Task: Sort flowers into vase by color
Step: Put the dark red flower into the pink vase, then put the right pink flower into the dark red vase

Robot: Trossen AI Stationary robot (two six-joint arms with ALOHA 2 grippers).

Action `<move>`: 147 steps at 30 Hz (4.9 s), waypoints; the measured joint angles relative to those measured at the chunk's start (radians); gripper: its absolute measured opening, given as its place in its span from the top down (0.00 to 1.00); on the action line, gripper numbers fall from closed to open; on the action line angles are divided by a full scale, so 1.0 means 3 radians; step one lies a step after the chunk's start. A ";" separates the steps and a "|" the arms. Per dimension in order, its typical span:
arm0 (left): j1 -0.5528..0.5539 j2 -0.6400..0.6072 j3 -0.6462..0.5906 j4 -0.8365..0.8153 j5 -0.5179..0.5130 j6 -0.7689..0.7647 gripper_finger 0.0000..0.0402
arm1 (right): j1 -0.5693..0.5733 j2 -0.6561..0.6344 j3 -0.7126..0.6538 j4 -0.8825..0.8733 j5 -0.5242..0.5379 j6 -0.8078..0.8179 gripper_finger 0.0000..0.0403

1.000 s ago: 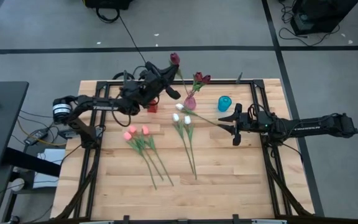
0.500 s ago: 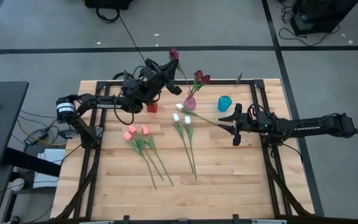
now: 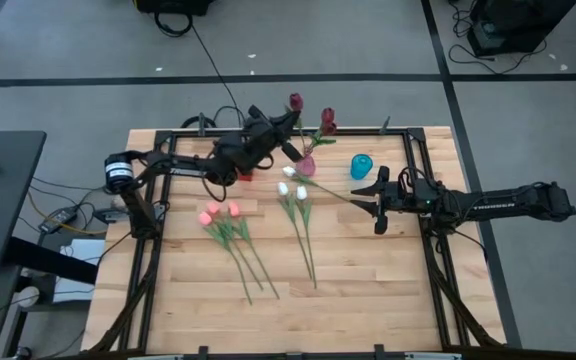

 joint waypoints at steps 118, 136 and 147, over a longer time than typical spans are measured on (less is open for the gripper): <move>-0.1022 -0.1679 -0.0726 -0.4855 -0.0878 -0.3076 1.00 | -0.0003 0.0006 0.0003 -0.0070 0.0038 -0.0103 0.67; -0.0199 -0.2483 -0.0722 -0.2909 -0.1431 -0.0251 1.00 | -0.0003 0.0062 0.0001 0.0004 0.0053 -0.0089 0.67; 0.0200 -0.2305 -0.0757 -0.2887 -0.1132 -0.0306 1.00 | -0.0003 0.0066 0.0001 0.0001 0.0052 -0.0098 0.67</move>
